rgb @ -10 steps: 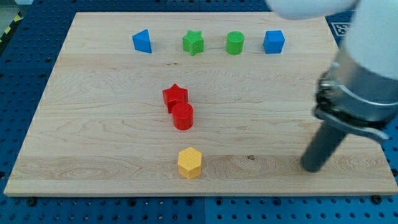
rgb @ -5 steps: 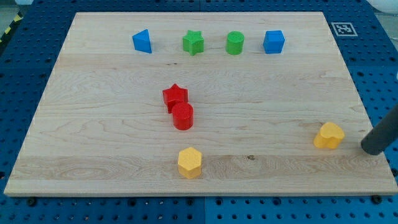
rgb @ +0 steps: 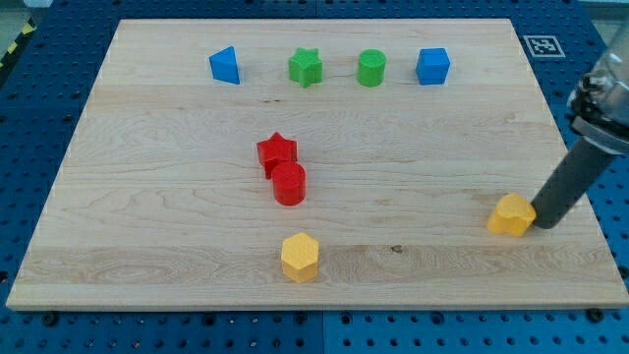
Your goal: Place the yellow heart above the yellow hexagon to form a line
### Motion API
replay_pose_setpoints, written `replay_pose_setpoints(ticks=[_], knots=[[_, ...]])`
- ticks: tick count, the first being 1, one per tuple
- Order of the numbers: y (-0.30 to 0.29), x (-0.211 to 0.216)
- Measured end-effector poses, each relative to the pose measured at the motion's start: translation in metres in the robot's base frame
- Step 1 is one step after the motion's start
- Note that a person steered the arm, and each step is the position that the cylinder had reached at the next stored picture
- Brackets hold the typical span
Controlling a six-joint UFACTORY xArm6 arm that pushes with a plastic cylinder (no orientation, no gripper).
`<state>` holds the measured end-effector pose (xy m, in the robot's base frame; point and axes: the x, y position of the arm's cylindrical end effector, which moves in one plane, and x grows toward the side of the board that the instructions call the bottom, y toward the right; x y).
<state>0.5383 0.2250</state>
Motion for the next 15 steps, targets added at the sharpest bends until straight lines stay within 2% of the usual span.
replay_pose_setpoints(ticks=[7,15], knots=[[-0.159,-0.014],[-0.147,0.012]])
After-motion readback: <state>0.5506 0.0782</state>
